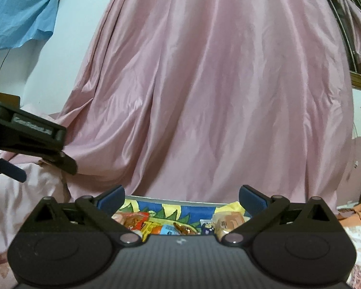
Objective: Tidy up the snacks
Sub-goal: 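Open both tools to drop the snacks into the tray and withdraw, then move both tools back over the bedspread toward the last snacks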
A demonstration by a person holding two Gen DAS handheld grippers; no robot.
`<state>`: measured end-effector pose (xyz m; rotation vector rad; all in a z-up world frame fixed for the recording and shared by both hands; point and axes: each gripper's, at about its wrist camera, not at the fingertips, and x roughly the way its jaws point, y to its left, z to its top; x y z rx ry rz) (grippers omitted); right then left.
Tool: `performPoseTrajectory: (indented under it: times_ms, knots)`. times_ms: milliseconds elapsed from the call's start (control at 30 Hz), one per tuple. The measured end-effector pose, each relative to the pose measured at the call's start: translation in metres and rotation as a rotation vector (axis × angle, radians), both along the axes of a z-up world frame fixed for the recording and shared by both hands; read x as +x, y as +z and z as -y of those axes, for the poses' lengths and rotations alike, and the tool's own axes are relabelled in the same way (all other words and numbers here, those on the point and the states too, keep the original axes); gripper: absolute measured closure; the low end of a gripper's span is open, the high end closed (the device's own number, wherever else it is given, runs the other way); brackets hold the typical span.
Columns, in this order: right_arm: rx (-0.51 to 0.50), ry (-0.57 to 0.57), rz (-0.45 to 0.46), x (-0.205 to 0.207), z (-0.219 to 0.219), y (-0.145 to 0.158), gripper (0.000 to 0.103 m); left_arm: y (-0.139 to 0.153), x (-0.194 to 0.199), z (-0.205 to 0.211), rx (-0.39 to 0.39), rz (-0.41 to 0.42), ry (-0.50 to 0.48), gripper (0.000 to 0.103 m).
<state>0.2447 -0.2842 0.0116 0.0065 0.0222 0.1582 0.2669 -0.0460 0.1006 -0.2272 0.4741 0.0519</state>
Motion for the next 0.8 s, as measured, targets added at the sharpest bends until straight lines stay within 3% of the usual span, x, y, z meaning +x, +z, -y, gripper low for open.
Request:
performPoseTrajectory:
  times_ms: [267, 467, 800]
  knots:
    - [-0.033, -0.008, 0.007, -0.039, -0.002, 0.006, 0.0, -0.004, -0.043, -0.019, -0.05, -0.028, 0.002, 0.001]
    - [-0.032, -0.005, 0.005, -0.067, -0.005, 0.005, 0.0, -0.009, -0.071, -0.029, -0.01, -0.042, -0.005, 0.001]
    - [-0.057, -0.006, -0.072, -0.106, -0.013, -0.011, 0.0, -0.028, -0.098, -0.053, -0.042, -0.066, -0.023, 0.001]
